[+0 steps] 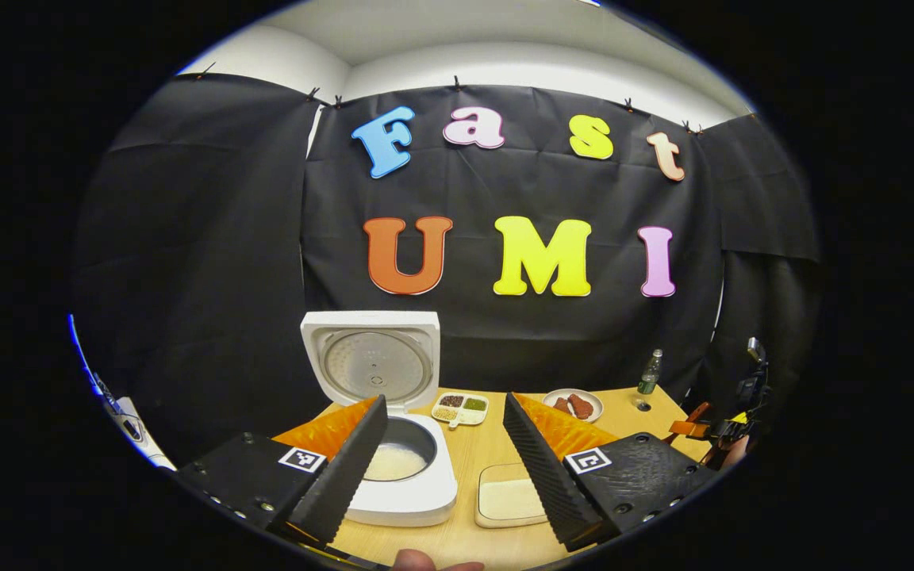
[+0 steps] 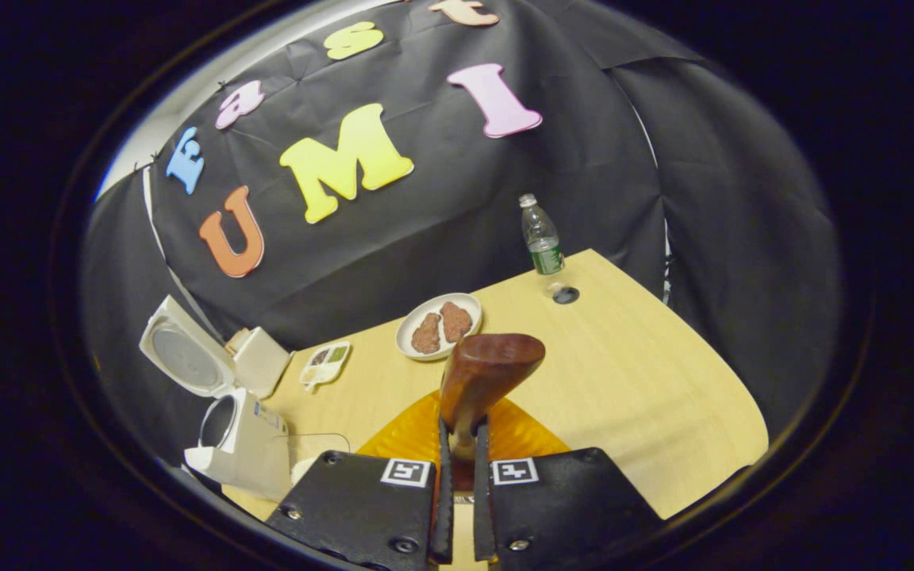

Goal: Close the left gripper, press the button to open the rice cooker; take a wooden spoon from the chopstick holder with the right hand, scoop a spoonful of rice and pour it into the rice cooker, then put the wooden spoon back into the chopstick holder.

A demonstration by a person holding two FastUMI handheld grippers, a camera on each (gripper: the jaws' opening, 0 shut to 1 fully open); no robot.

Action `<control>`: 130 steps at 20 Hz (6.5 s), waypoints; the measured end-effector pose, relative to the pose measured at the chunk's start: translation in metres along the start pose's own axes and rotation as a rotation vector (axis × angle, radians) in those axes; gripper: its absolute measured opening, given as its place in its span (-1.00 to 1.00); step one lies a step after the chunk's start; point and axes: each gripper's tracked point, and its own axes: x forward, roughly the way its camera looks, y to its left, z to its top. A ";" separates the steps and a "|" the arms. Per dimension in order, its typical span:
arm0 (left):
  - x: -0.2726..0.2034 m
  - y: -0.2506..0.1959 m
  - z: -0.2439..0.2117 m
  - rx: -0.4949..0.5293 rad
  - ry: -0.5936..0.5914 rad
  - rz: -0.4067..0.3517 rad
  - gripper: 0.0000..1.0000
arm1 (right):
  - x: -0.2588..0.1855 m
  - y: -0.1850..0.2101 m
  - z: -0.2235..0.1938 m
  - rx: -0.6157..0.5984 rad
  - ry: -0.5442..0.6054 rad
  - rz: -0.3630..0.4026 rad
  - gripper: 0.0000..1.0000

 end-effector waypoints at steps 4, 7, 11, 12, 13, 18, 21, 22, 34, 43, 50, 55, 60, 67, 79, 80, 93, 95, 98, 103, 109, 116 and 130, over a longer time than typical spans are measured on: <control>-0.002 0.009 -0.004 -0.009 0.011 0.037 0.88 | 0.017 -0.003 -0.019 -0.038 0.025 -0.002 -0.70; -0.001 0.014 -0.005 -0.009 0.017 0.053 0.88 | 0.027 -0.005 -0.031 -0.054 0.032 -0.014 -0.70; -0.001 0.015 -0.009 0.000 0.025 0.058 0.89 | 0.031 -0.007 -0.037 -0.071 0.037 -0.019 -0.70; 0.000 0.014 -0.009 0.002 0.026 0.058 0.89 | 0.032 -0.008 -0.037 -0.071 0.034 -0.020 -0.70; 0.000 0.015 -0.009 0.003 0.026 0.058 0.89 | 0.034 -0.009 -0.039 -0.069 0.037 -0.020 -0.70; 0.004 0.013 -0.010 -0.003 0.028 0.055 0.89 | 0.036 -0.010 -0.036 -0.054 0.033 -0.006 -0.59; 0.007 0.011 -0.007 -0.007 0.015 0.045 0.89 | 0.031 -0.009 -0.032 -0.074 0.030 -0.005 -0.14; 0.009 0.010 -0.004 -0.012 0.008 0.039 0.89 | 0.029 -0.013 -0.030 -0.079 0.030 -0.025 0.05; 0.067 0.037 0.042 0.002 -0.065 -0.030 0.89 | -0.080 -0.020 0.066 -0.079 -0.167 -0.131 0.73; 0.161 0.084 0.104 0.034 -0.124 -0.037 0.88 | -0.217 -0.033 0.095 -0.152 -0.359 -0.341 1.00; 0.256 0.120 0.075 0.026 0.011 0.034 0.89 | -0.282 -0.054 0.033 -0.064 -0.324 -0.524 1.00; 0.286 0.128 0.048 0.036 0.108 0.027 0.89 | -0.296 -0.056 0.014 -0.019 -0.316 -0.574 1.00; 0.283 0.122 0.034 -0.017 0.187 0.017 0.92 | -0.276 -0.034 0.029 -0.051 -0.325 -0.510 1.00; 0.230 0.113 0.012 -0.022 0.237 0.016 0.94 | -0.223 0.014 0.029 -0.131 -0.254 -0.331 1.00; 0.118 0.089 -0.142 -0.113 0.474 0.007 0.92 | -0.181 0.092 0.006 -0.350 -0.165 -0.104 1.00; 0.116 0.089 -0.151 -0.113 0.494 0.006 0.92 | -0.181 0.097 0.004 -0.350 -0.160 -0.090 0.99; 0.110 0.094 -0.201 -0.073 0.598 0.072 0.92 | -0.164 0.080 0.009 -0.271 -0.141 -0.054 1.00; 0.112 0.093 -0.203 -0.058 0.589 0.077 0.94 | -0.158 0.078 0.013 -0.271 -0.141 -0.040 1.00; 0.113 0.093 -0.202 -0.058 0.571 0.075 0.96 | -0.145 0.081 0.016 -0.250 -0.130 0.007 0.99; 0.113 0.093 -0.204 -0.054 0.573 0.086 0.96 | -0.120 0.084 0.019 -0.253 -0.102 0.095 1.00; 0.119 0.095 -0.194 -0.074 0.506 0.167 0.92 | -0.099 0.085 0.032 -0.243 -0.088 0.178 0.99; 0.099 0.090 -0.094 -0.093 0.226 0.150 0.88 | -0.110 0.119 0.063 -0.349 -0.196 0.185 1.00; -0.088 0.088 0.014 -0.076 -0.145 -0.106 0.86 | -0.282 0.289 0.038 -0.367 -0.438 0.147 0.97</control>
